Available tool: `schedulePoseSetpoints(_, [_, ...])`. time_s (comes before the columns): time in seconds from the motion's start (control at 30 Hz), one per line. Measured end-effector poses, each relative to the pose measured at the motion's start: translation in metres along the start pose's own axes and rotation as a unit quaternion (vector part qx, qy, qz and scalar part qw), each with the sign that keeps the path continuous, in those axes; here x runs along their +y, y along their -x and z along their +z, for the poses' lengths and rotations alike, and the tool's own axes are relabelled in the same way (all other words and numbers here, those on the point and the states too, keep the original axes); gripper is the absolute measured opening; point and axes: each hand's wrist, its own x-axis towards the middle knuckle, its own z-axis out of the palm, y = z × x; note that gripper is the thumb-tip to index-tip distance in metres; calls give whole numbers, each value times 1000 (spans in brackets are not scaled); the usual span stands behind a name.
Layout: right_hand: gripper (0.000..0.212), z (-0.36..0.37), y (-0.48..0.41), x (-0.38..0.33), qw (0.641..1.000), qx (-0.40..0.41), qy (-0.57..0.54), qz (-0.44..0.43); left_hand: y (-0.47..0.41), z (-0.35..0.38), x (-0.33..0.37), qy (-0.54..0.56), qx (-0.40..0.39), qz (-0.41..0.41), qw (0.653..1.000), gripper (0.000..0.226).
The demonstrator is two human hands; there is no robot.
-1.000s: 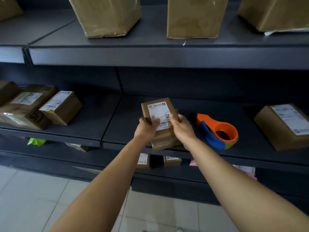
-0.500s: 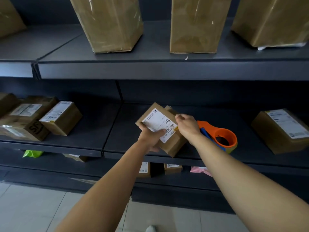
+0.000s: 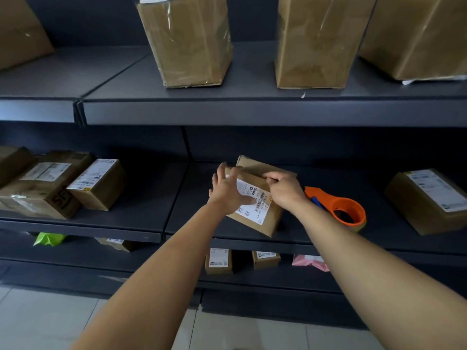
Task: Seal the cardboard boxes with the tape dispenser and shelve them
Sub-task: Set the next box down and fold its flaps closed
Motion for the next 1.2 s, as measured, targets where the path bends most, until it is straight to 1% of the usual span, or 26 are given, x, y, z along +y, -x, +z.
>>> schedulePoseSetpoints(0.07, [33, -1, 0, 1, 1000, -1, 5, 4, -1, 0, 2, 6, 34, -2, 999, 77])
schedulePoseSetpoints(0.1, [33, -1, 1, 1, 1000, -1, 6, 5, -1, 1, 2, 5, 47, -4, 999, 73])
schedulePoseSetpoints(0.2, [32, -1, 1, 2, 1000, 2, -3, 0, 0, 2, 1, 34, 64, 1, 997, 69])
schedulePoseSetpoints(0.3, [29, -1, 3, 1, 1000, 19, -9, -18, 2, 1, 1, 61, 81, 7, 995, 59])
schedulePoseSetpoints(0.33, [28, -1, 4, 2, 999, 31, -12, -25, 3, 1, 1, 65, 89, 8, 994, 59])
schedulePoseSetpoints(0.47, [26, 0, 1, 7, 998, 56, -19, -36, 4, 2, 1, 55, 92, 9, 994, 73])
schedulePoseSetpoints(0.6, [25, -1, -2, 7, 998, 55, -21, -31, 6, 3, 1, 47, 99, -3, 994, 70])
schedulePoseSetpoints(0.7, [31, -3, -4, 5, 997, 80, -9, 8, 9, 3, 1, 72, 98, -10, 993, 65])
schedulePoseSetpoints(0.73, [35, -2, -5, 4, 995, 90, -12, 31, 10, 3, 1, 89, 98, -13, 991, 62])
schedulePoseSetpoints(0.8, [49, -1, -8, 4, 992, 97, -31, 77, 11, 4, 2, 115, 96, -15, 989, 56])
schedulePoseSetpoints(0.87, [56, -1, -10, 5, 990, 80, -65, 94, 10, 4, 2, 141, 96, -18, 985, 44])
schedulePoseSetpoints(0.93, [54, -4, -10, 8, 991, 73, -83, 81, 9, 2, 2, 189, 106, -25, 976, 23])
schedulePoseSetpoints(0.97, [52, -6, -9, 10, 991, 75, -89, 73, 9, 1, 2, 207, 116, -28, 971, 17])
schedulePoseSetpoints(1.07, [52, -6, -5, 19, 992, 77, -78, 57, 9, 6, -2, 201, 125, -38, 971, 24])
schedulePoseSetpoints(1.1, [52, -5, -4, 22, 993, 75, -71, 54, 11, 9, -3, 195, 120, -42, 973, 21])
schedulePoseSetpoints(1.17, [51, -4, -1, 25, 995, 71, -57, 51, 11, 13, -2, 186, 108, -45, 976, 7])
schedulePoseSetpoints(1.2, [51, -4, -1, 26, 995, 71, -52, 52, 11, 14, -1, 180, 102, -44, 977, 5])
